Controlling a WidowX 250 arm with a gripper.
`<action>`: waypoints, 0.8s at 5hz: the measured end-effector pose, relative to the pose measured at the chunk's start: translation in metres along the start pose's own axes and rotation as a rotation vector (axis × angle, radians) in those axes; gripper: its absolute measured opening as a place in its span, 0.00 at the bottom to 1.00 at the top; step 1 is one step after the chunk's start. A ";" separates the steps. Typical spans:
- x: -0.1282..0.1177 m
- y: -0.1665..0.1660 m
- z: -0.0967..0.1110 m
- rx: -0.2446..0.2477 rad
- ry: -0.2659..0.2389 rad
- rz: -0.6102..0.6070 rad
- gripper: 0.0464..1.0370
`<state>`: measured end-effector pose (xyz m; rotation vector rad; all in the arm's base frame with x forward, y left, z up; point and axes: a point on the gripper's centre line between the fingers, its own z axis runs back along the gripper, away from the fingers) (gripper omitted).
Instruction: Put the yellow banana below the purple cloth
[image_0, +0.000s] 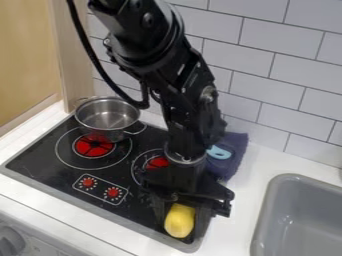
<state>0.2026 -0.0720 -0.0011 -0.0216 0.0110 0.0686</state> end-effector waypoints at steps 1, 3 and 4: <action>-0.001 0.004 0.000 0.022 0.005 0.005 0.91; -0.002 0.006 0.012 0.034 -0.006 0.016 0.96; 0.001 0.005 0.026 0.024 -0.030 0.016 0.96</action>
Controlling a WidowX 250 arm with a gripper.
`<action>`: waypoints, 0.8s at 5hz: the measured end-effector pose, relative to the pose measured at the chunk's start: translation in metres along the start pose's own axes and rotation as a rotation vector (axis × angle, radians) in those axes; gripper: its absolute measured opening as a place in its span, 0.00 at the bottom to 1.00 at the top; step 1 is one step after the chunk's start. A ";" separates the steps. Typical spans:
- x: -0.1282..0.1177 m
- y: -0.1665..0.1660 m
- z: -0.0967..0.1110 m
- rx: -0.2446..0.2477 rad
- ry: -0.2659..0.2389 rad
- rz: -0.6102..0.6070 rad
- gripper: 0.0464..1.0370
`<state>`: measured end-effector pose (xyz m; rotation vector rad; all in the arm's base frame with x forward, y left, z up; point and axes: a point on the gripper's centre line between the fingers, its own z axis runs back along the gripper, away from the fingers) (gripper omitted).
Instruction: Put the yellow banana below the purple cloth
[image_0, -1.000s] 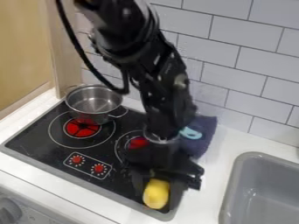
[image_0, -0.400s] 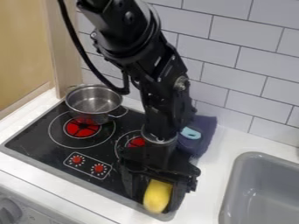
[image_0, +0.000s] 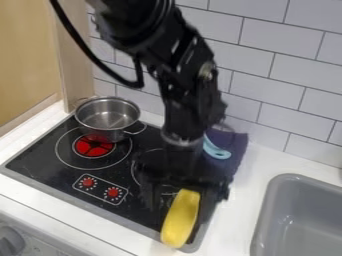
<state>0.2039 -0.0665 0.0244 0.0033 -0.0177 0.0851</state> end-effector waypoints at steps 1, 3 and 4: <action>0.007 -0.004 0.021 -0.019 -0.037 -0.013 0.96; 0.022 0.027 0.060 0.042 -0.051 0.037 0.96; 0.029 0.074 0.063 0.077 -0.021 0.093 0.96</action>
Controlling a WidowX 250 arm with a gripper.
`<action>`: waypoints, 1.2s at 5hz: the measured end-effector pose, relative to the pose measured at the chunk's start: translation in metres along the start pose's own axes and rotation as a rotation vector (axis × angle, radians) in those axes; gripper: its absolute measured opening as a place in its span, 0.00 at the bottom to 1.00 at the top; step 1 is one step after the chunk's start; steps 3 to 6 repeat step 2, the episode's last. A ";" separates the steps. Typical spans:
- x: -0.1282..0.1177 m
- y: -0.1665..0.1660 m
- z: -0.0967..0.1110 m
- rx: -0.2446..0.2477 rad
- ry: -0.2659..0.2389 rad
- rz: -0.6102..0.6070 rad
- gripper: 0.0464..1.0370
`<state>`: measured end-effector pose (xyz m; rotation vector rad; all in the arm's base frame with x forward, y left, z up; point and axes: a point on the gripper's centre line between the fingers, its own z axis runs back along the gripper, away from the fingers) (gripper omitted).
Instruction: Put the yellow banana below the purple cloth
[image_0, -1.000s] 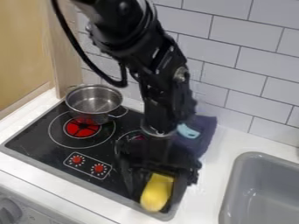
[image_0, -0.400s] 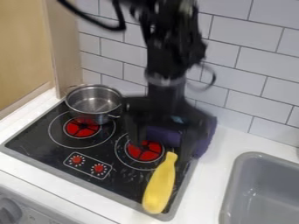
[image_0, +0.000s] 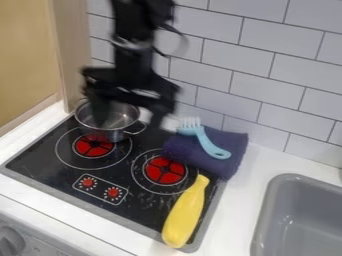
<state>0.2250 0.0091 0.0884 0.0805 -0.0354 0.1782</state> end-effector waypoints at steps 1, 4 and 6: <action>0.005 0.043 -0.005 0.028 0.024 0.032 0.96; 0.016 0.089 -0.009 0.014 0.033 0.092 0.96; 0.016 0.089 -0.009 0.014 0.033 0.092 0.96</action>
